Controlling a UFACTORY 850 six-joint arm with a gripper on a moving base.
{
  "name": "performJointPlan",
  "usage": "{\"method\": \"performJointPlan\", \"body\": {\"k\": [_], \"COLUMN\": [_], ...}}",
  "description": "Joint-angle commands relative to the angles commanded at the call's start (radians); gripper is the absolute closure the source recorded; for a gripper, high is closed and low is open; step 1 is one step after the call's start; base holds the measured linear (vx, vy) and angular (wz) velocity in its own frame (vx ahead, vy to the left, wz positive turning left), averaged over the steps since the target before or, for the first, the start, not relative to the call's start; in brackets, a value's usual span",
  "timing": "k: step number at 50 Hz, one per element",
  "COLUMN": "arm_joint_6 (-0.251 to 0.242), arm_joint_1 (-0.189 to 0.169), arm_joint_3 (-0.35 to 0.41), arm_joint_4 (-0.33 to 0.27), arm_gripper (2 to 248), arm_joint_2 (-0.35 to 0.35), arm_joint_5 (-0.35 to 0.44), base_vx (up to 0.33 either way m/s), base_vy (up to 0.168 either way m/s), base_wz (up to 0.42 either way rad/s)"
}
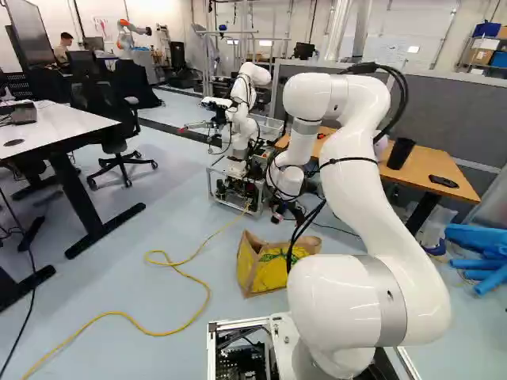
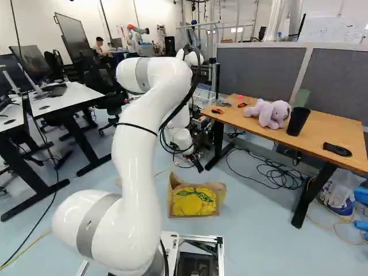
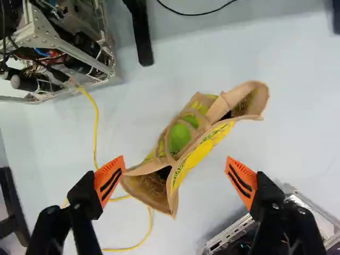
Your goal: Pick up the bag on the ground and place it on the table
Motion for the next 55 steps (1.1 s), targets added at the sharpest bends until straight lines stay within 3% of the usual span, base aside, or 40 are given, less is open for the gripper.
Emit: {"method": "performJointPlan", "body": {"k": [55], "arm_joint_6": [0.579], "arm_joint_1": [0.000], "arm_joint_3": [-0.145], "arm_joint_4": [0.000], "arm_gripper": [3], "arm_joint_2": [-0.205], "arm_joint_5": [0.000], "base_vx": [0.000], "base_vy": [0.000], "base_wz": [0.000]}}
